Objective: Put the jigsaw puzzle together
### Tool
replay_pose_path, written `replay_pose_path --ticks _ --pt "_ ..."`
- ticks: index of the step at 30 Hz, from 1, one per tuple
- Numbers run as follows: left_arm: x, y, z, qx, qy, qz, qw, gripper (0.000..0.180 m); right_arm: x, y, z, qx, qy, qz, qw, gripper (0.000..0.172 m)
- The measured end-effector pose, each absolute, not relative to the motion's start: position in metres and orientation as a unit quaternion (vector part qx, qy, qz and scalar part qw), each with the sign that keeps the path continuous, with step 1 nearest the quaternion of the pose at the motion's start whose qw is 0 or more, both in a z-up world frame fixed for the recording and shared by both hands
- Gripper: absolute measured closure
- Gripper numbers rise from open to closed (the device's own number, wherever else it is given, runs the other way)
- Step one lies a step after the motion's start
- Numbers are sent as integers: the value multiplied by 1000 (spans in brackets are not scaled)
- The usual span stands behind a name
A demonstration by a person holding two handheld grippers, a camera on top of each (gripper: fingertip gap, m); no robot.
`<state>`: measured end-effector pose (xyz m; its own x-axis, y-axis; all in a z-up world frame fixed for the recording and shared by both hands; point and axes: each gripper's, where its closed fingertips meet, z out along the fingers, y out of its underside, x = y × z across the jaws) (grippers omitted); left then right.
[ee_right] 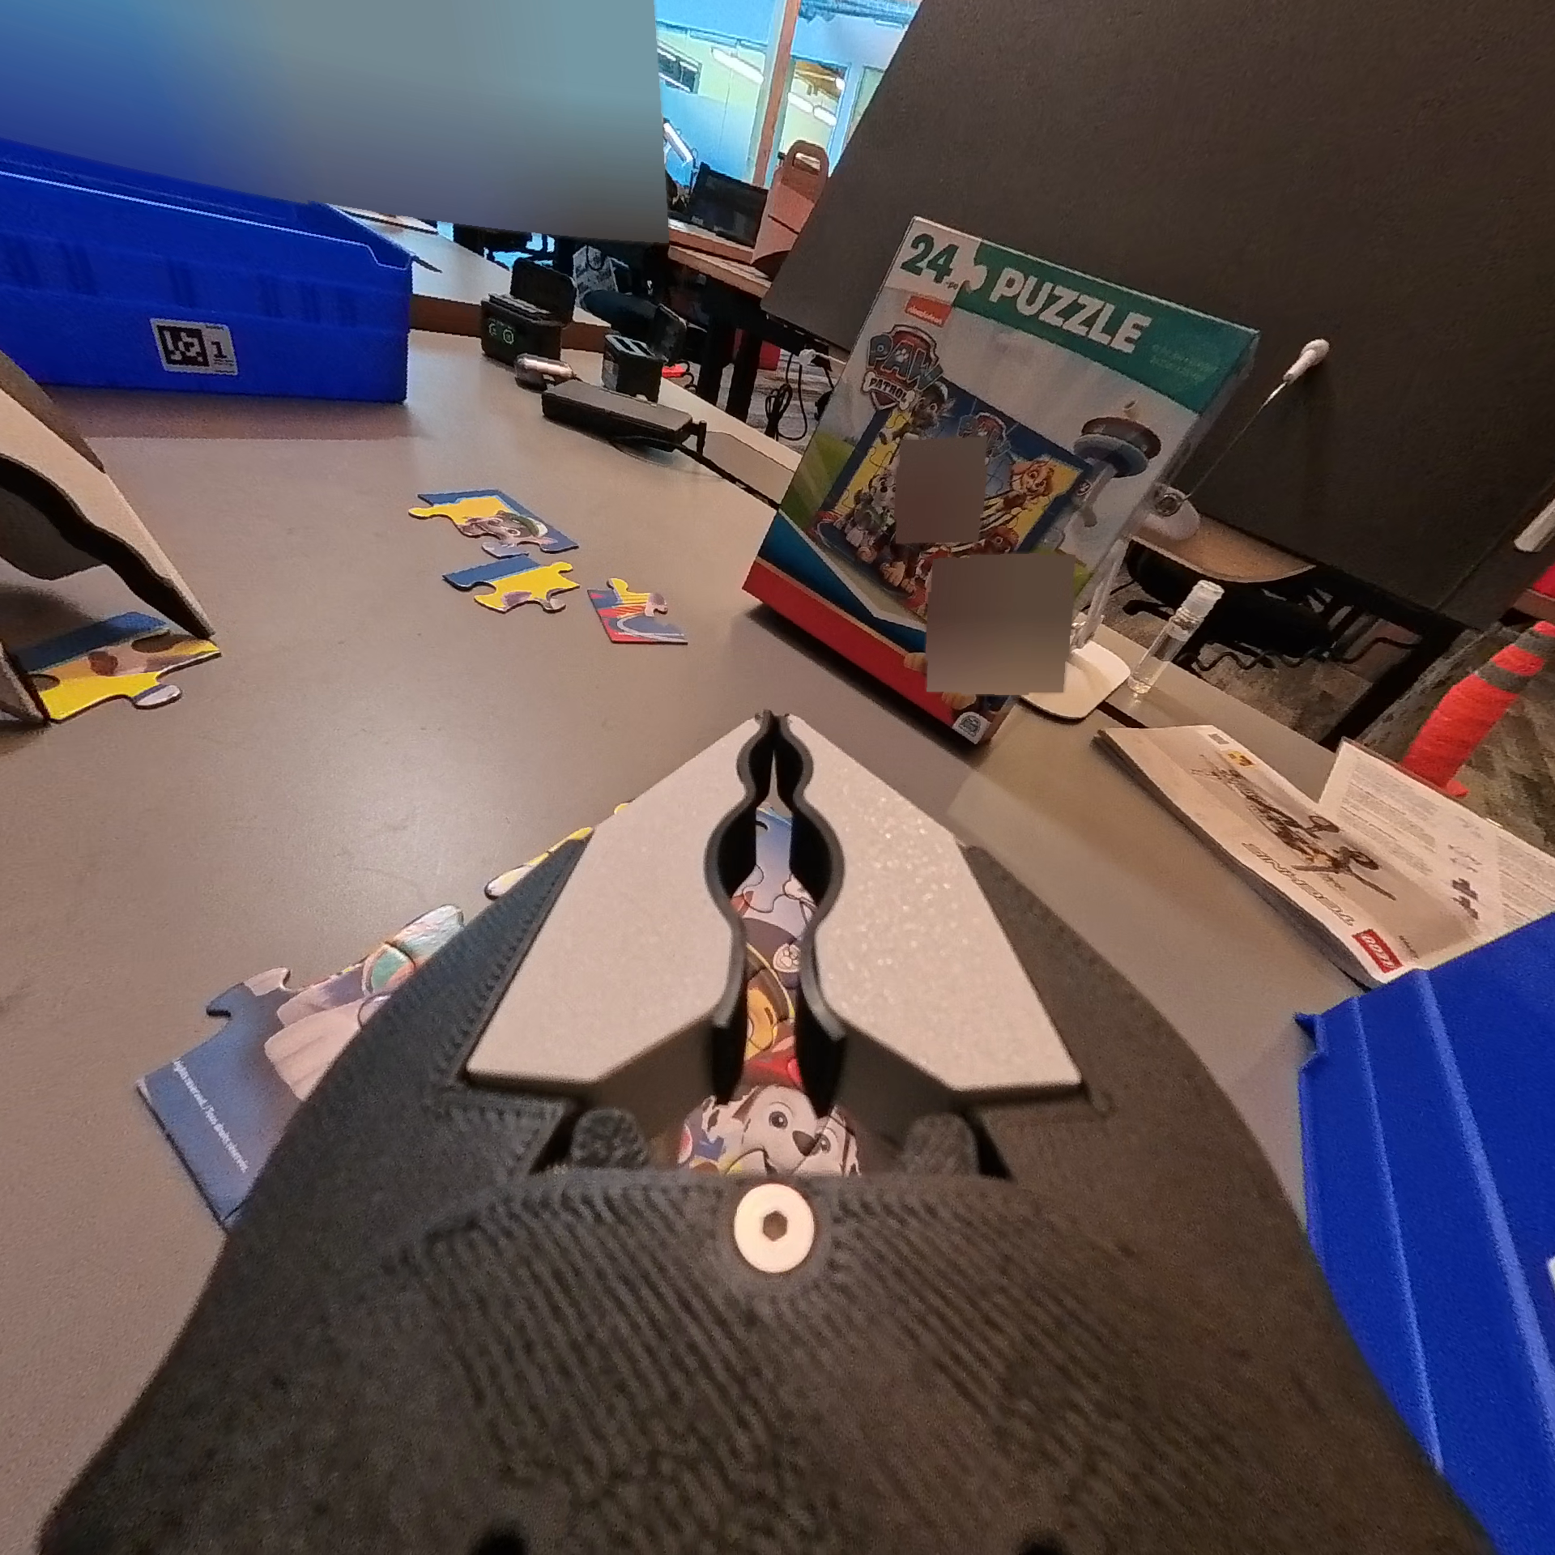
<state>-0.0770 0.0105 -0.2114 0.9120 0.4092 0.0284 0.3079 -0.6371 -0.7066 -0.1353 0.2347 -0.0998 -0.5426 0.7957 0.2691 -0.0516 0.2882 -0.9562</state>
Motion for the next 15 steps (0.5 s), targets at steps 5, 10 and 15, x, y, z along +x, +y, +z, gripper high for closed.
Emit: replay_pose_path --ticks 5,10,15 --pt "-75 11 -211 -903 -194 66 377 121 -135 234 -100 -266 -698 533 397 172" --pt "-74 12 -211 -904 -190 64 377 121 -136 234 -100 -266 -699 533 397 172" --pt "-73 13 -211 -905 -182 64 379 121 -136 234 -101 -266 -700 531 397 172"
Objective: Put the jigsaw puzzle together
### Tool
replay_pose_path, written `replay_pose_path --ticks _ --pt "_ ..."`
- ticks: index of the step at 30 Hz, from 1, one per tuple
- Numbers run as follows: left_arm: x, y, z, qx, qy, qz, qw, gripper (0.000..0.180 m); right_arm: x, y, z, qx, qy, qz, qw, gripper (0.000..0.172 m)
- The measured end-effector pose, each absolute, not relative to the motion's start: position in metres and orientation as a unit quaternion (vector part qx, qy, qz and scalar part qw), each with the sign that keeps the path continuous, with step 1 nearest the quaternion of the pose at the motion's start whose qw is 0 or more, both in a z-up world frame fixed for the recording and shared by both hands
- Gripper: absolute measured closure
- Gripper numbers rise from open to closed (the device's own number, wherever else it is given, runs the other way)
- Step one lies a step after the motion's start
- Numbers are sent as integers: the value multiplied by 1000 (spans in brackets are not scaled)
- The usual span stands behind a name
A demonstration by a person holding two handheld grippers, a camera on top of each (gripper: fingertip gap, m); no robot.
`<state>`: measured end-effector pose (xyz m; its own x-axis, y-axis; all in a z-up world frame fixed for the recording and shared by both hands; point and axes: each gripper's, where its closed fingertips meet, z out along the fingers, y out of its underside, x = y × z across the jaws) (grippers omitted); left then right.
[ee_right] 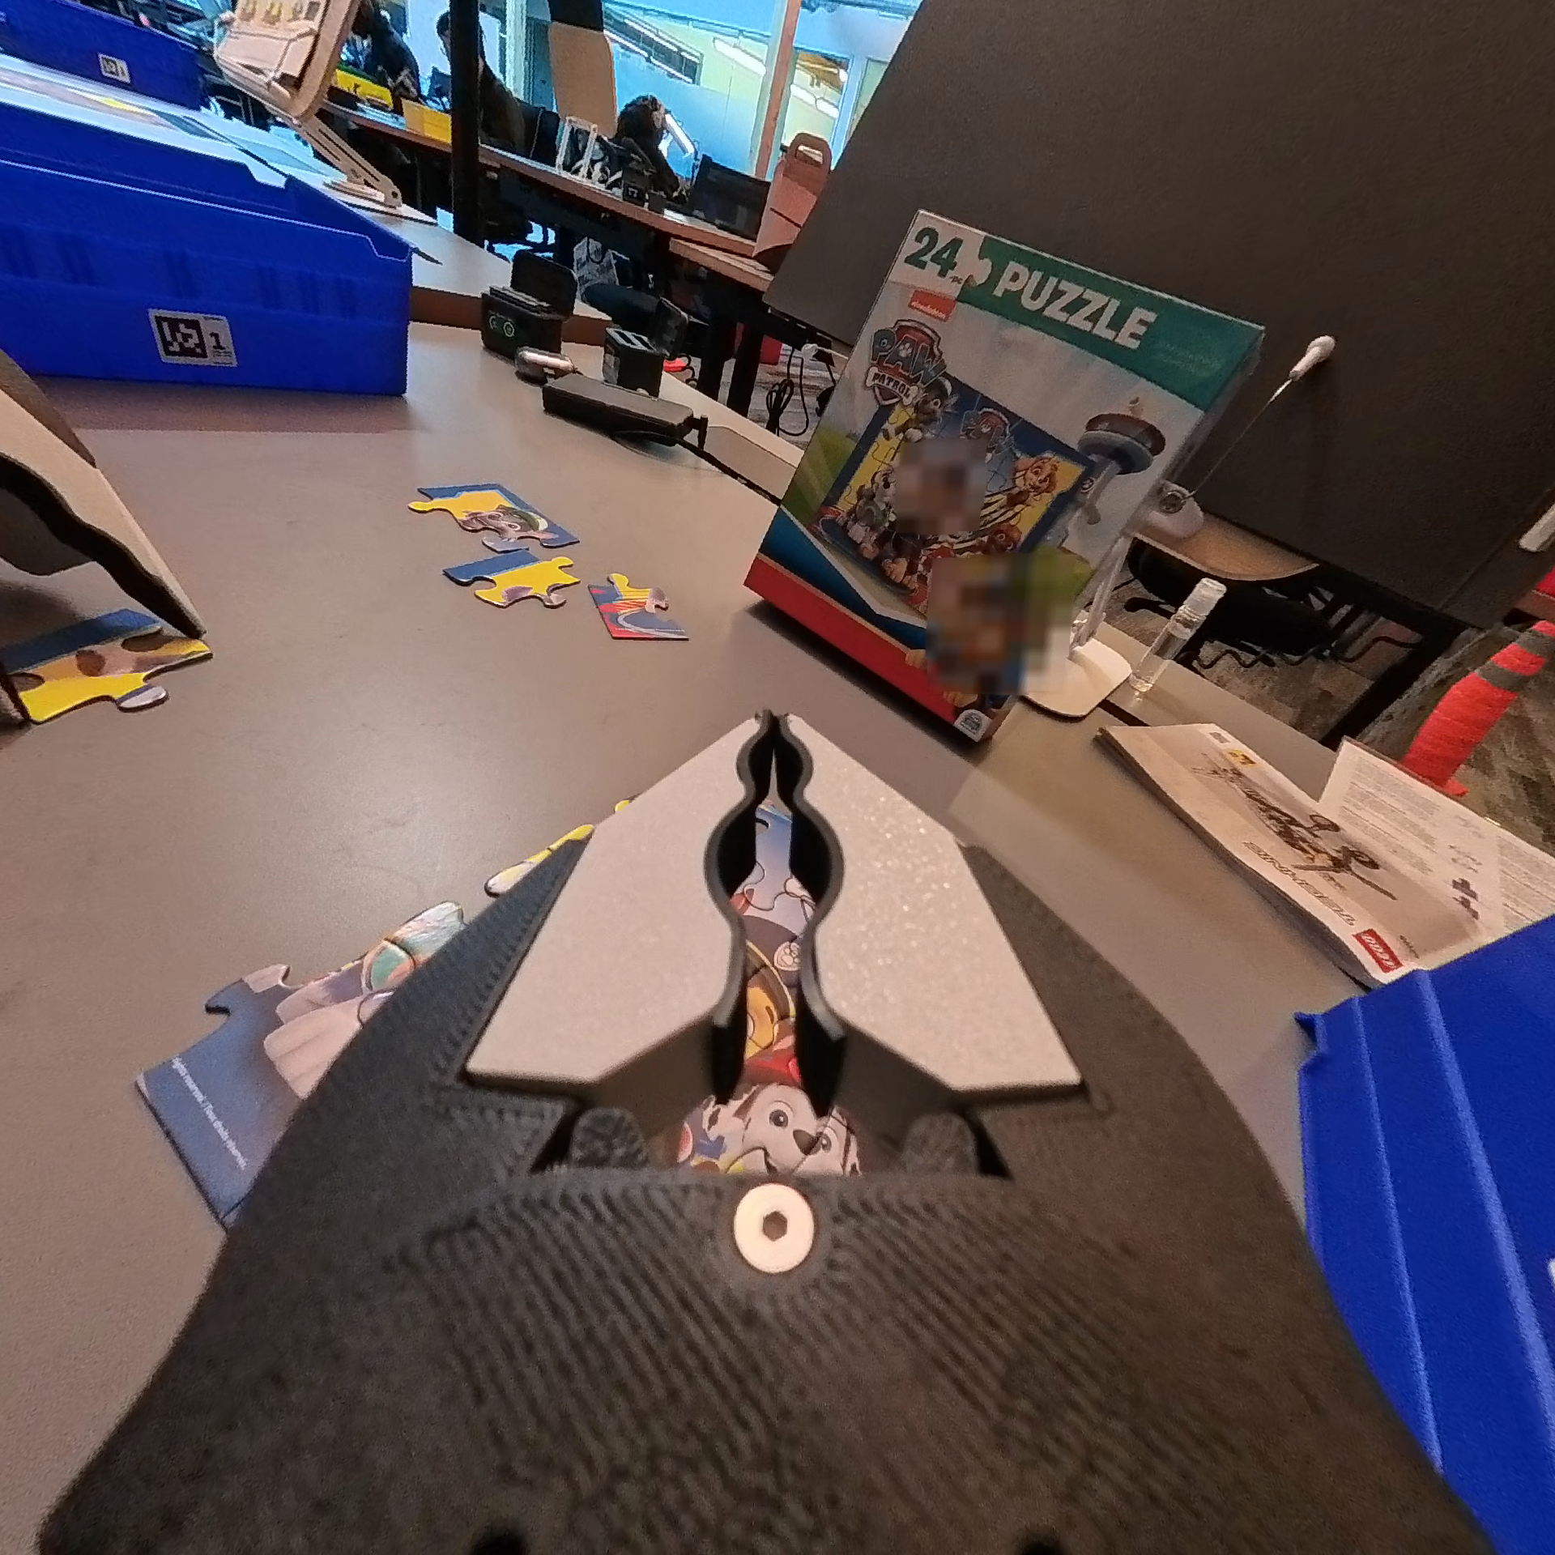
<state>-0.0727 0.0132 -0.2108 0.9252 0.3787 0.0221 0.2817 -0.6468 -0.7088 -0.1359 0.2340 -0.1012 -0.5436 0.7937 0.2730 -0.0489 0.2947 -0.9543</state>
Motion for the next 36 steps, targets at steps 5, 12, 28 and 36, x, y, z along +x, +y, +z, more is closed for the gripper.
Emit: replay_pose_path --ticks 5,12,28,36 --pt "-78 29 -204 -907 -157 66 384 122 -136 233 -101 -265 -701 530 396 172" --pt "-93 88 -185 -915 -66 73 391 124 -135 232 -99 -262 -699 535 397 172" --pt "-111 115 -194 -919 -65 -8 389 114 -128 237 -91 -266 -678 569 382 172" --pt "-106 112 -207 -926 -64 -12 371 110 -129 235 -94 -266 -684 561 382 172"
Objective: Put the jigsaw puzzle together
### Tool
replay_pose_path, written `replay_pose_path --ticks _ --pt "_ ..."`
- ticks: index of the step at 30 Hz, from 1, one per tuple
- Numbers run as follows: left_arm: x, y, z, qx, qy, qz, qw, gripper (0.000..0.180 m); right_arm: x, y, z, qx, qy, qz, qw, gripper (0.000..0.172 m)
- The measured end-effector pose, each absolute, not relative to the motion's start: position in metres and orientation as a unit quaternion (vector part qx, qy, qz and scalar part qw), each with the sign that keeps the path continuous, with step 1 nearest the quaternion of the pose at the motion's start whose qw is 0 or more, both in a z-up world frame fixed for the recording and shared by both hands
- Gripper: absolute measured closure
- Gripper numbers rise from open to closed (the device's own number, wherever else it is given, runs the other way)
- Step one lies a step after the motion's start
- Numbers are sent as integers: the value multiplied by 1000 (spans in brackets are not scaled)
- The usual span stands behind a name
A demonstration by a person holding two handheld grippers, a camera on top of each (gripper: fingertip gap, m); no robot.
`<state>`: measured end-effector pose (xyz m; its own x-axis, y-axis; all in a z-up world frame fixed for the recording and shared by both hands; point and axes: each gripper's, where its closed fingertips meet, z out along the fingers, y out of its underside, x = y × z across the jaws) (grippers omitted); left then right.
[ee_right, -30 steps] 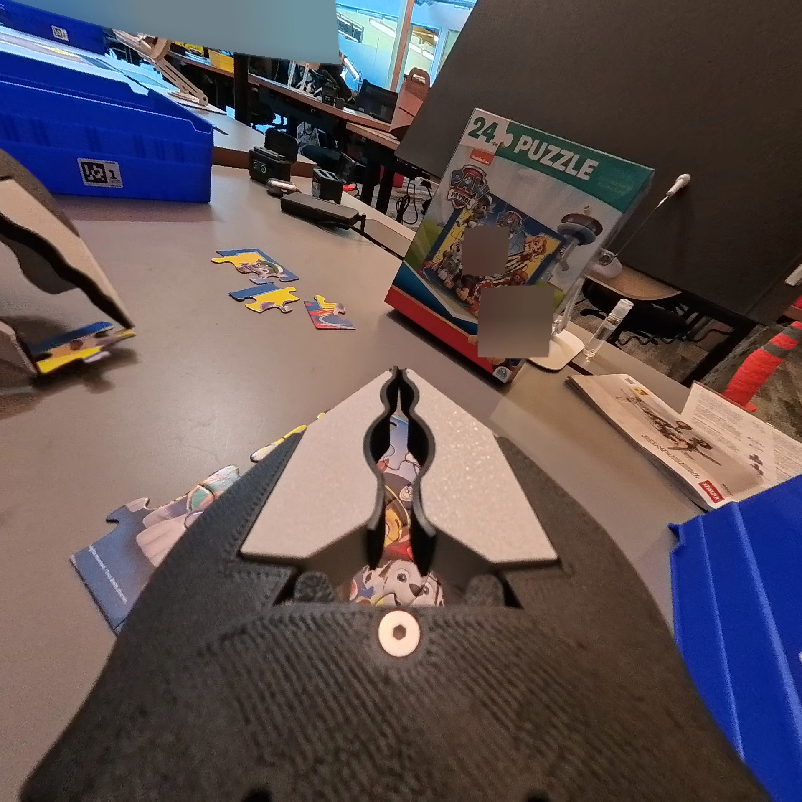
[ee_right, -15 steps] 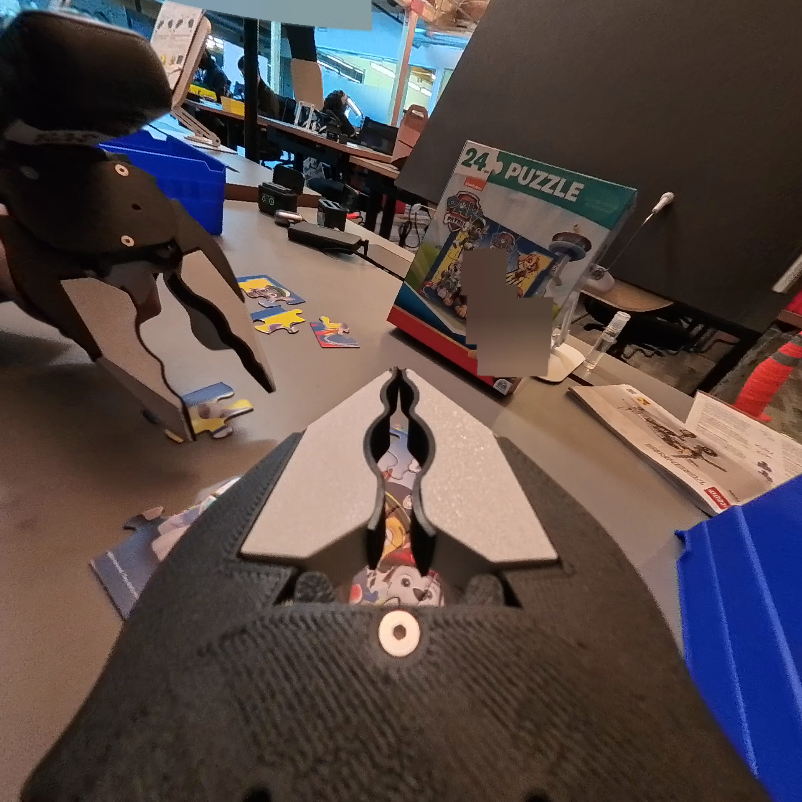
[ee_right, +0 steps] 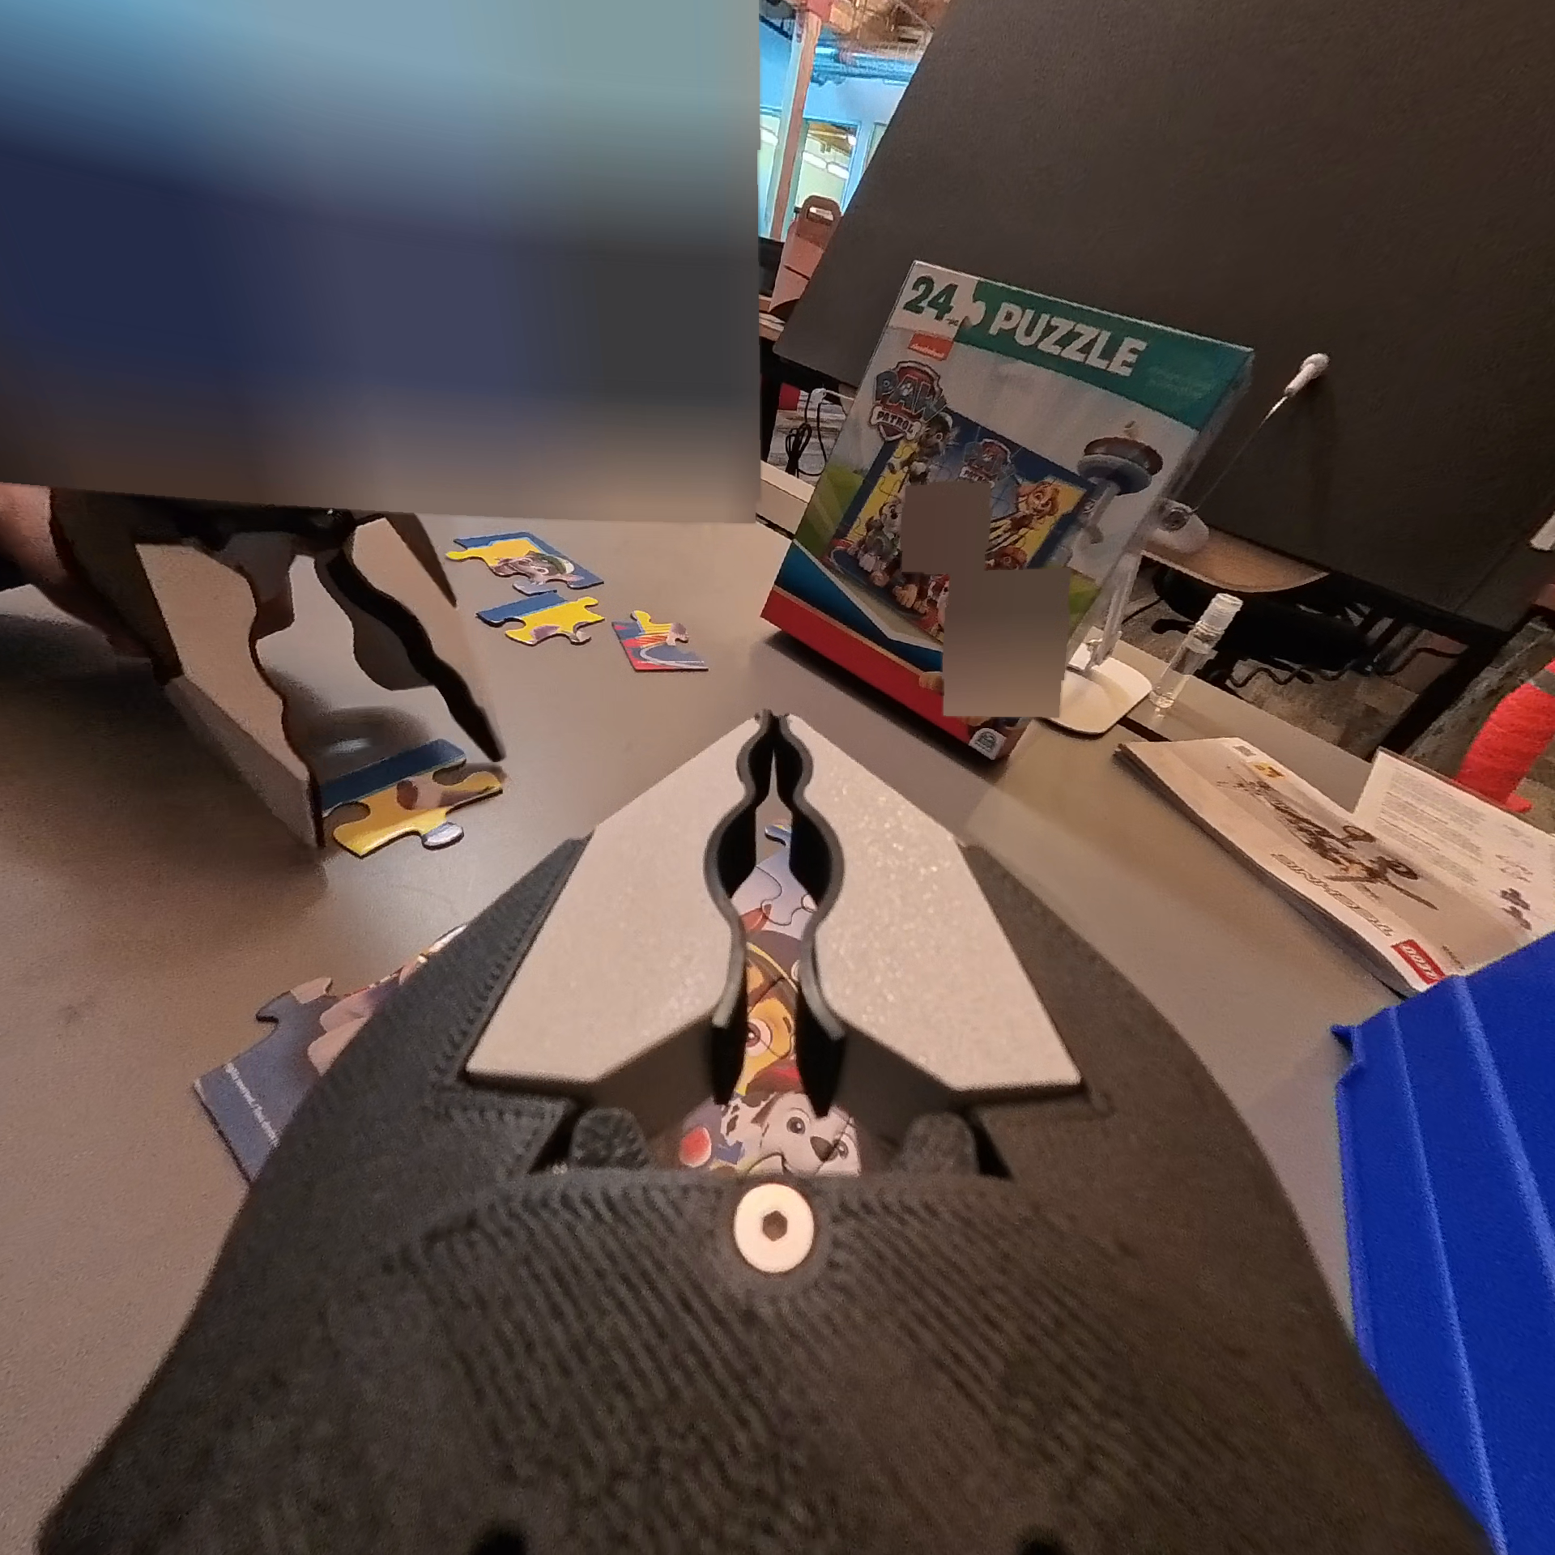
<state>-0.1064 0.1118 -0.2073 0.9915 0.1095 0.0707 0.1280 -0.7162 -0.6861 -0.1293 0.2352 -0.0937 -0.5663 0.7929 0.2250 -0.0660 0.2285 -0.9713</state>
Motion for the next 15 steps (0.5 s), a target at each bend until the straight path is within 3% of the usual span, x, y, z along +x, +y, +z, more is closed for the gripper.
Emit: replay_pose_path --ticks 4,7,15 --pt "-106 111 -212 -929 -63 -3 365 111 -130 235 -94 -265 -686 560 382 172" --pt "-105 111 -211 -929 -63 -2 365 123 -130 234 -94 -263 -687 560 381 172" --pt "-110 115 -211 -928 -59 4 367 123 -129 234 -94 -263 -686 562 381 172"
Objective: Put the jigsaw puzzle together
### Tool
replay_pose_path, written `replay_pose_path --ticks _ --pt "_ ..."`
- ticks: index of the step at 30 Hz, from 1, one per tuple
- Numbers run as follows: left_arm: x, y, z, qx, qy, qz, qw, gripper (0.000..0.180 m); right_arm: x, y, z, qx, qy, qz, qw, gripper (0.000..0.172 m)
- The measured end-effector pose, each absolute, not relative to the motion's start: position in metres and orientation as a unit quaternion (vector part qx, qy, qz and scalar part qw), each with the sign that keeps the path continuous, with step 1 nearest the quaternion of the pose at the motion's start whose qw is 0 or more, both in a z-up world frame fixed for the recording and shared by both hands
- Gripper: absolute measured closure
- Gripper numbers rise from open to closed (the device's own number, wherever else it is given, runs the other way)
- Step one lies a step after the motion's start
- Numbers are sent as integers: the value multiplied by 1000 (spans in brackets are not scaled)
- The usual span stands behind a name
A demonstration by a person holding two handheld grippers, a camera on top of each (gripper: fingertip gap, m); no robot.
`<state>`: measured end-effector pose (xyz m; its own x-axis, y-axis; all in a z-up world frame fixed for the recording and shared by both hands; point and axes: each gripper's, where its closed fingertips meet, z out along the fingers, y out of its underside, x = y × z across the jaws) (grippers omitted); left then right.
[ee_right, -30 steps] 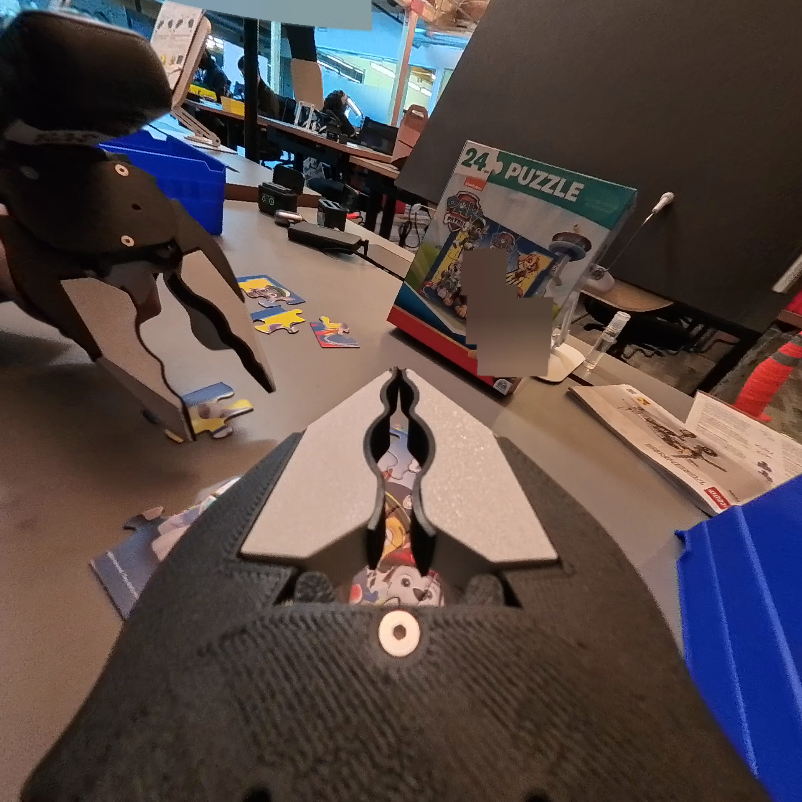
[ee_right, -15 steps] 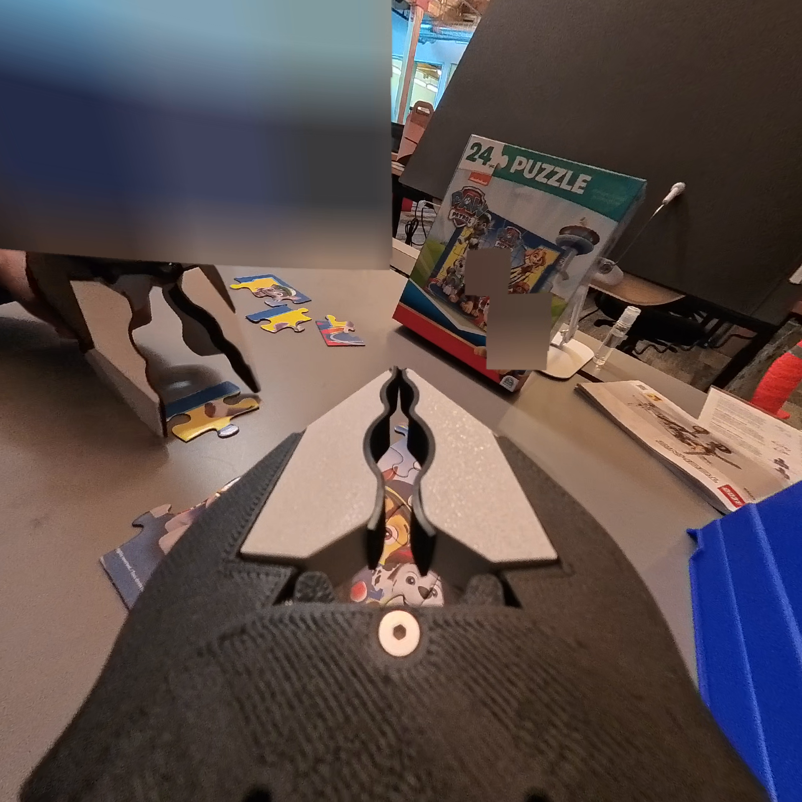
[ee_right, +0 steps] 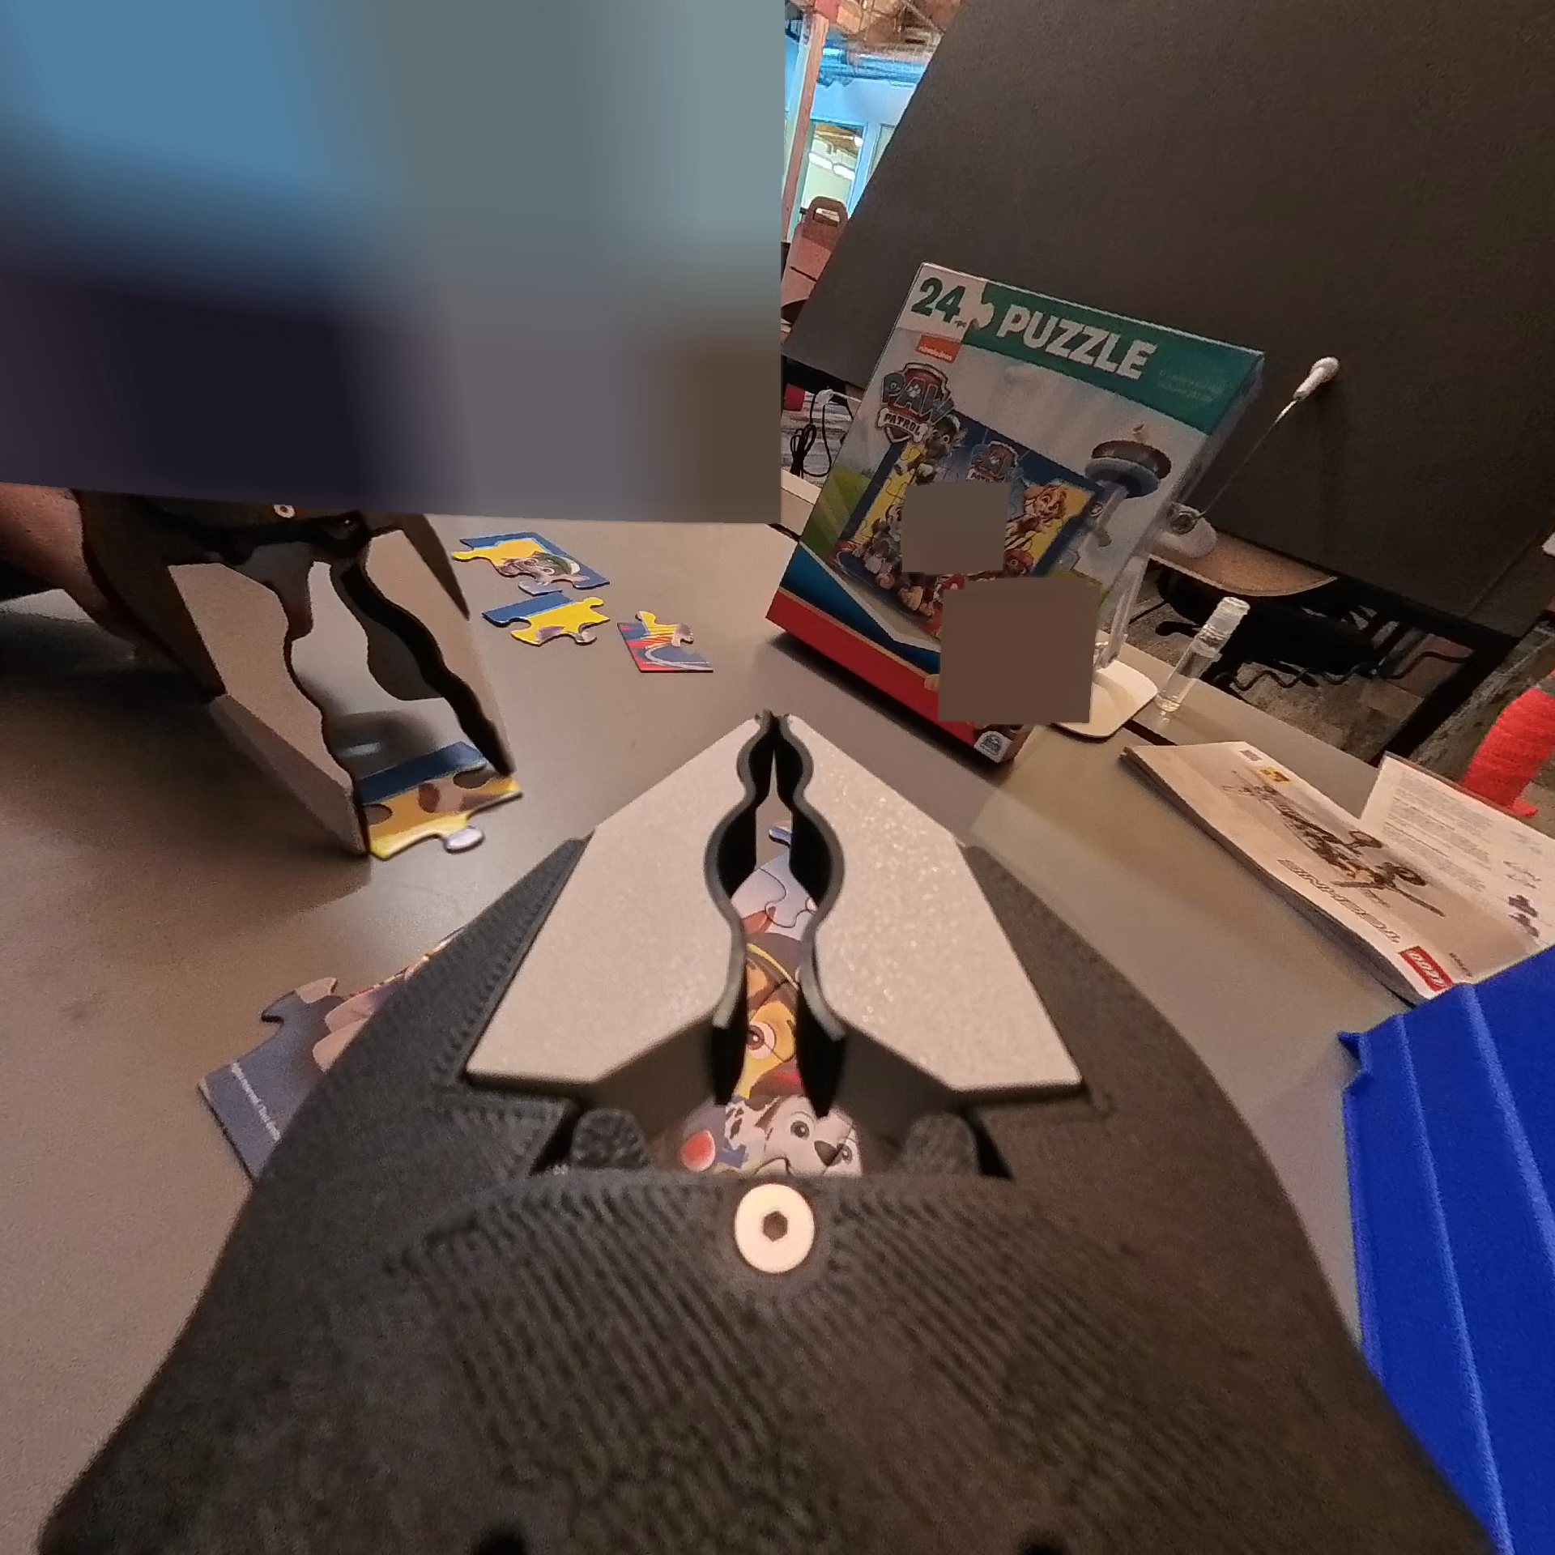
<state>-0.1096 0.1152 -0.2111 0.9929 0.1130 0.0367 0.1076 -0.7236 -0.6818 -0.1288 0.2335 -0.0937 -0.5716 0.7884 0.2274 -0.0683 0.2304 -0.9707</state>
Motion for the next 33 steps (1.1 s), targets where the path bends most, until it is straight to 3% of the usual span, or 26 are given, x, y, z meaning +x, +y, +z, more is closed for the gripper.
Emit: replay_pose_path --ticks 2,3,4,8,14,18,25,30,33 --pt "-113 120 -211 -928 -57 5 368 125 -129 234 -94 -263 -686 562 381 172" --pt "-116 123 -210 -927 -56 8 370 139 -129 233 -94 -263 -686 561 381 172" --pt "-120 126 -207 -925 -56 14 375 142 -129 233 -94 -263 -687 561 381 172" --pt "-130 136 -202 -925 -50 10 377 138 -129 233 -94 -261 -687 561 381 172" --pt "-142 136 -202 -928 -41 4 370 107 -127 233 -92 -260 -684 567 379 172" --pt "-142 135 -212 -936 -23 -13 350 102 -127 233 -92 -260 -683 569 378 172" --pt "-144 141 -211 -935 -14 -23 353 130 -127 233 -92 -261 -682 569 377 172" --pt "-144 142 -210 -933 -16 -21 359 131 -127 233 -93 -262 -683 569 375 172" --pt "-141 138 -207 -930 -11 -34 365 120 -127 234 -92 -263 -683 570 374 172"
